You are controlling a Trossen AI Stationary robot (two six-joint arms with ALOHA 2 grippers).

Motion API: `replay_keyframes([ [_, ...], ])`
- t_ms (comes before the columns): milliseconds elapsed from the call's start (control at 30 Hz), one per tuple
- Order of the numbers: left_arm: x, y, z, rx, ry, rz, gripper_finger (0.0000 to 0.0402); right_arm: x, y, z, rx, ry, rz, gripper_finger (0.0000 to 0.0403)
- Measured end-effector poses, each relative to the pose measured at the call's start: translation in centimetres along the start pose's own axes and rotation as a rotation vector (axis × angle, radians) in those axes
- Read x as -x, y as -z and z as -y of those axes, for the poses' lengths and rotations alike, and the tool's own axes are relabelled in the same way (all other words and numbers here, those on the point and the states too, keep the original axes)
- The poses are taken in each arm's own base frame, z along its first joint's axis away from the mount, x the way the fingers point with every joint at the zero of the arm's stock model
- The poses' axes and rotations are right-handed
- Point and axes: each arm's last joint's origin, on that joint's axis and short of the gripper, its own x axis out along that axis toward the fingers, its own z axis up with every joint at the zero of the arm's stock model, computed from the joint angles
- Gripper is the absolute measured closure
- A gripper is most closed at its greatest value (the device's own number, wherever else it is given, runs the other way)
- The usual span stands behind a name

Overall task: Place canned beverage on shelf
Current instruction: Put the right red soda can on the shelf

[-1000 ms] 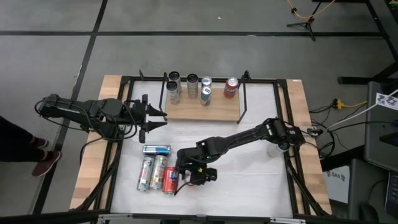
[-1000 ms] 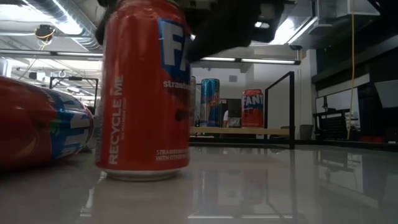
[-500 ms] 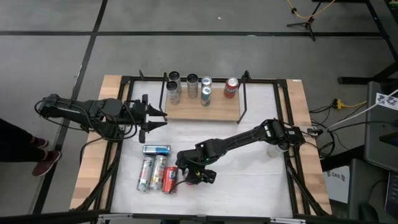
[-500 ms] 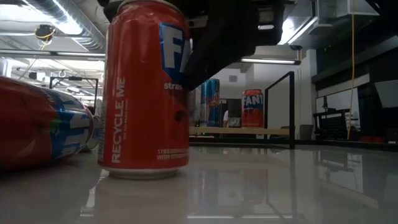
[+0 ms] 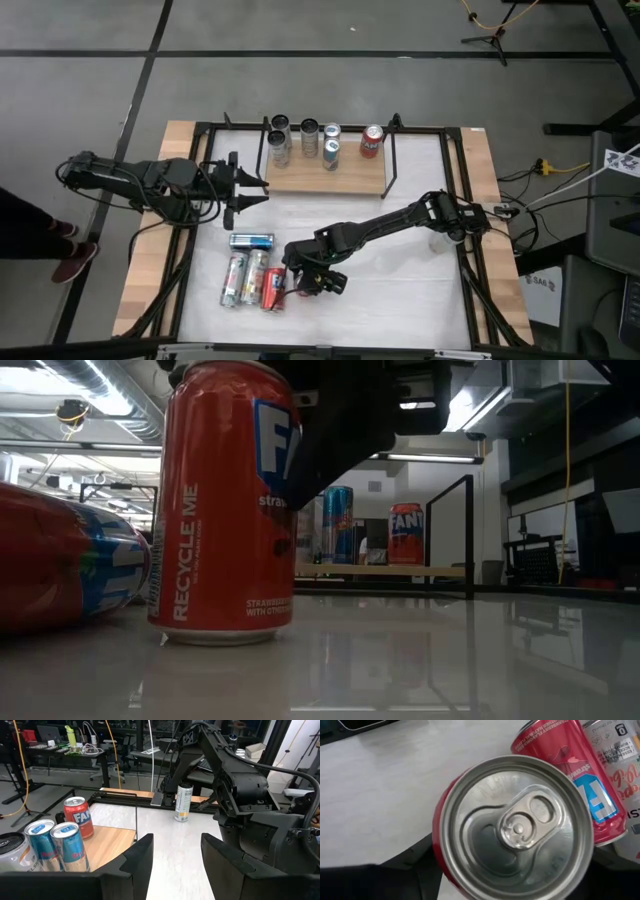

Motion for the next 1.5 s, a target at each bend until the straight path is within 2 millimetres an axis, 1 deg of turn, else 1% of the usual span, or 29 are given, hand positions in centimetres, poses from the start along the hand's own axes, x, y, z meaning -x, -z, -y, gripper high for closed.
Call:
replay_keyframes([
  [200,0.0,0.0,0.0,-0.001,0.000,0.000,0.0243,0.0,0.0,0.0,-0.074,0.004,-0.002,0.0083],
  [400,0.0,0.0,0.0,-0.001,0.000,0.000,0.0243,0.0,0.0,0.2,-0.184,0.064,-0.045,0.0090],
  [567,0.0,0.0,0.0,-0.001,0.000,-0.002,0.0243,0.1,0.1,0.5,-0.379,0.149,-0.076,0.0092],
  [667,0.0,0.0,0.0,-0.002,0.000,-0.002,0.0243,0.2,0.2,0.7,-0.506,0.231,-0.102,0.0088],
  [767,0.0,0.0,0.0,-0.002,0.000,-0.002,0.0243,0.3,0.4,0.9,-0.574,0.315,-0.137,0.0087],
  [933,0.0,0.0,0.0,-0.002,0.000,-0.002,0.0243,0.5,0.7,1.2,-0.595,0.416,-0.188,0.0087],
  [1200,0.0,0.0,0.0,-0.002,0.000,-0.003,0.0243,0.9,1.8,2.1,-0.664,0.428,-0.185,0.0086],
  [1500,0.0,0.1,0.0,-0.005,-0.001,-0.012,0.0243,0.9,1.8,2.1,-0.660,0.430,-0.183,0.0086],
])
